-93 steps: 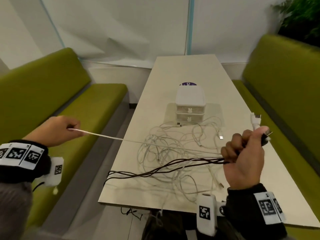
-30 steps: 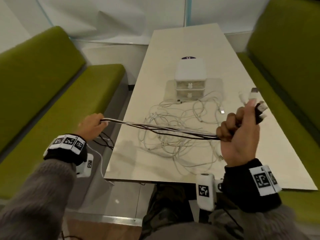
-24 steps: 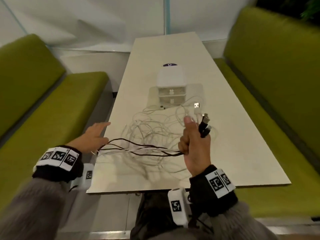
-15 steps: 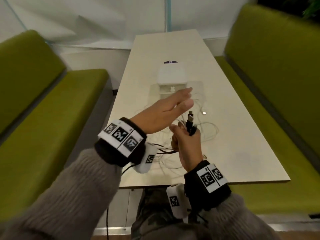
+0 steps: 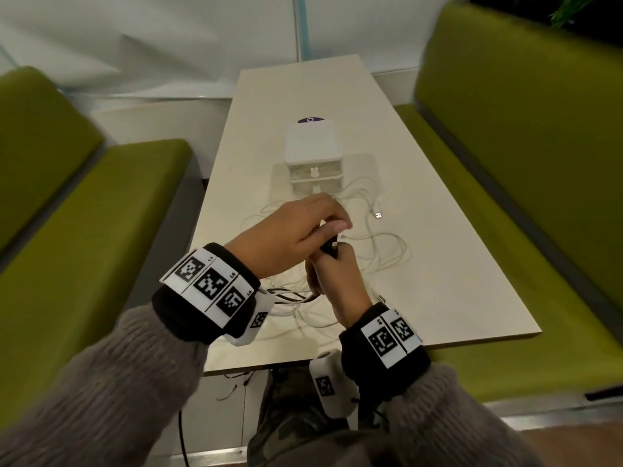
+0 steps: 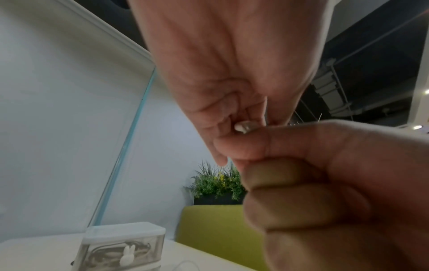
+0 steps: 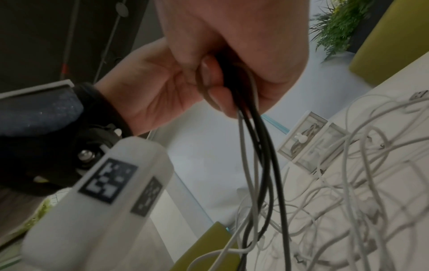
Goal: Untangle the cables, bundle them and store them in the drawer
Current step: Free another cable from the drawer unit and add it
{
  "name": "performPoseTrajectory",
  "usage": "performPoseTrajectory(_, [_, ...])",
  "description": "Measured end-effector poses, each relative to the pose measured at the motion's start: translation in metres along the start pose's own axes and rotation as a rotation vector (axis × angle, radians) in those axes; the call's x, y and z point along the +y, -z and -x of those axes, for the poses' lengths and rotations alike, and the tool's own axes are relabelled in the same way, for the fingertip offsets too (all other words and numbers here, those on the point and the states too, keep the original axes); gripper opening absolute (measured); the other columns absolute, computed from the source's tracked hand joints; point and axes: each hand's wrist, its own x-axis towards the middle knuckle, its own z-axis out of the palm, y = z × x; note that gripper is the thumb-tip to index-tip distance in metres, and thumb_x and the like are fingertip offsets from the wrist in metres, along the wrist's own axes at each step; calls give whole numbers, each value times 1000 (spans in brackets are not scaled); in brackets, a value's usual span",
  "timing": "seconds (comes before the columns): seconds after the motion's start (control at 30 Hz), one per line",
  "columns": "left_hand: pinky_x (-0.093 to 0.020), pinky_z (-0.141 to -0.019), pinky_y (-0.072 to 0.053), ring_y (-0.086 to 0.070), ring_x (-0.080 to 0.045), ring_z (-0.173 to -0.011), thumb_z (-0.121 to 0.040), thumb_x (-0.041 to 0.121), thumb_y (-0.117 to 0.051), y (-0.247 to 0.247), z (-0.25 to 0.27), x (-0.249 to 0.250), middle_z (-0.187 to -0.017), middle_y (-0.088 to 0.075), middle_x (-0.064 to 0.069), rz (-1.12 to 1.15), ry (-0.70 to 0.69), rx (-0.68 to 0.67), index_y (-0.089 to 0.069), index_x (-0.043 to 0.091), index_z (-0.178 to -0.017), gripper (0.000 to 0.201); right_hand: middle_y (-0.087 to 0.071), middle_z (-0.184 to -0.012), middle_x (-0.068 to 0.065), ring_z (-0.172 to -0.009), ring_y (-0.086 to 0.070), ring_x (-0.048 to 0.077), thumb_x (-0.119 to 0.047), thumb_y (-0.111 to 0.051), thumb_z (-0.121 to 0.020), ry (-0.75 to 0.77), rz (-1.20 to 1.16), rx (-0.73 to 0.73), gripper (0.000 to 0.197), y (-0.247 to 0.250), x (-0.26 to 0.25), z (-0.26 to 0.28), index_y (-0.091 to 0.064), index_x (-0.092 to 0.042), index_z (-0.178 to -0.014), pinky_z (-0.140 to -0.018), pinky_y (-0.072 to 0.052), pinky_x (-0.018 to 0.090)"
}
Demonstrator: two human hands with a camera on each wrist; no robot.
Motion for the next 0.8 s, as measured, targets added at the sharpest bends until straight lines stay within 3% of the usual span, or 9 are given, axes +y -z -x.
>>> performPoseTrajectory(0.1, [-11, -79, -40, -54, -3, -88, -96, 28, -41, -1, 1, 0, -99, -60, 0, -23, -63, 78, -64, 9, -101, 30, -35, -38, -1, -33, -33, 8, -3, -45, -91, -9, -20, -17, 42, -1, -5, -2, -39, -10, -50, -44, -35, 22])
performPoseTrajectory(0.17, [-14, -78, -43, -56, -7, -88, -94, 26, -47, 2, 0, 2, -97, -62, 1, -9, -79, 180, -66, 8, -99, 26, -36, -39, -1, -33, -34, 10, -13, -46, -95, -8, -54, -35, 43, -2, -9, -3, -41, -9, -53, -48, -42, 27])
performPoseTrajectory(0.23, [-19, -81, -46, -59, -8, -93, -95, 25, -51, 6, -1, 2, -99, -64, 3, 32, -66, 220, -67, 10, -102, 23, -37, -42, 3, -34, -35, 14, -22, -46, -97, -6, -75, -46, 43, 1, -11, -3, -43, -9, -56, -45, -38, 27])
performPoseTrajectory(0.4, [-10, -90, -40, -54, -1, -104, -96, 30, -48, -4, 0, 5, -112, -60, 5, 27, -33, 131, -61, 13, -118, 31, -38, -47, 9, -33, -37, 17, 1, -40, -91, 43, 12, -67, 25, 3, -11, -3, -49, -5, -68, -37, -33, 23])
performPoseTrajectory(0.53, [-7, -94, -35, -50, 0, -112, -89, 40, -50, -3, 0, 9, -121, -58, 3, 15, -61, 169, -55, 15, -125, 44, -38, -47, 8, -34, -35, 14, -1, -33, -95, 62, -51, -50, 29, 2, -9, -3, -54, -9, -77, -38, -36, 25])
performPoseTrajectory(0.67, [-3, -84, -35, -48, 15, -99, -87, 36, -60, 2, -1, 5, -111, -58, 13, 40, 0, 157, -59, 16, -120, 39, -38, -40, -4, -32, -36, 10, -2, -37, -94, 38, -36, -67, 18, 3, -7, -2, -55, -2, -92, -41, -38, 27])
performPoseTrajectory(0.8, [-17, -88, -45, -56, 1, -100, -80, 36, -67, 4, 0, 4, -107, -63, 9, 111, 40, 122, -62, 19, -118, 41, -42, -35, -10, -28, -40, 8, 3, -38, -92, 24, 1, -35, 23, 6, -12, -4, -60, -2, -86, -42, -45, 29])
